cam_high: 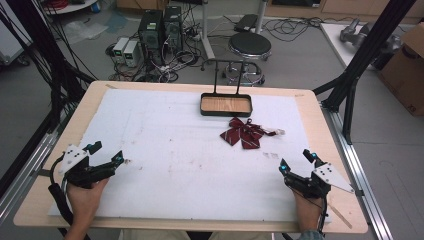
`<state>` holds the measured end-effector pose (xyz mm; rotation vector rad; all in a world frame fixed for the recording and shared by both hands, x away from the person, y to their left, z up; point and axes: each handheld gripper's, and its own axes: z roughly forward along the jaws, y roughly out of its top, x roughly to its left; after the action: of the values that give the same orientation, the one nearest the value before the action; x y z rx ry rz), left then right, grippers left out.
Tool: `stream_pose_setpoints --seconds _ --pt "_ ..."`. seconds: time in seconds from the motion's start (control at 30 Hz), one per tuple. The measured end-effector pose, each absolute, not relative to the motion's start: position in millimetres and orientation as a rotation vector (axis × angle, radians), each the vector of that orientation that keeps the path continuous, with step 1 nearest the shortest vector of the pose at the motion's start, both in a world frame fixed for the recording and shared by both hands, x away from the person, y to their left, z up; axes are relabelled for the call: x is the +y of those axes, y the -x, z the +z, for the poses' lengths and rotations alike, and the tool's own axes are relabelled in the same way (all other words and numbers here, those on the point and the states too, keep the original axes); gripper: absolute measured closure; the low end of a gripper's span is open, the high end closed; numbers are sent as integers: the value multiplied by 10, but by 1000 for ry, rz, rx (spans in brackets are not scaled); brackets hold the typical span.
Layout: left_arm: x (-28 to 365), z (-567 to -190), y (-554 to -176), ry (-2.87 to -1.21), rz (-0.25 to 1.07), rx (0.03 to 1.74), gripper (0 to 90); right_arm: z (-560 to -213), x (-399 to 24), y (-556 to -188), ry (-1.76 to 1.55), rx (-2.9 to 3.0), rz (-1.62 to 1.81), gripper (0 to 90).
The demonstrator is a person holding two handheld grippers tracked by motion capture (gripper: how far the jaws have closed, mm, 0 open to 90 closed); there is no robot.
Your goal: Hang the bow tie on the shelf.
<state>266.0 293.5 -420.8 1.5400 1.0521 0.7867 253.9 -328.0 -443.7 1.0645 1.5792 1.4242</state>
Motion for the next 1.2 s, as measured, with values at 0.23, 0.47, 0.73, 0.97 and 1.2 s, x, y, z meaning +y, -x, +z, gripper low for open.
stream_pose_setpoints --seconds 0.23,0.47,0.73,0.97,1.2 --pt "2954 -4208 -2644 -1527 791 1057 164 -4435 -3276 -2540 -1062 1581 1428 122" --pt "2940 -4215 -2644 -1519 801 1050 162 -4434 -3282 -2546 -1048 1597 1451 123" --pt "2939 -4215 -2651 -1522 807 1047 162 -4368 -3190 -2595 -1004 1633 1456 123" --pt "2926 -4213 -2647 -1526 810 1038 162 -4229 -3177 -2784 -1017 1670 1495 124" --pt "2913 -4218 -2656 -1537 811 1034 163 -4032 -3062 -3068 -979 1701 1510 143"
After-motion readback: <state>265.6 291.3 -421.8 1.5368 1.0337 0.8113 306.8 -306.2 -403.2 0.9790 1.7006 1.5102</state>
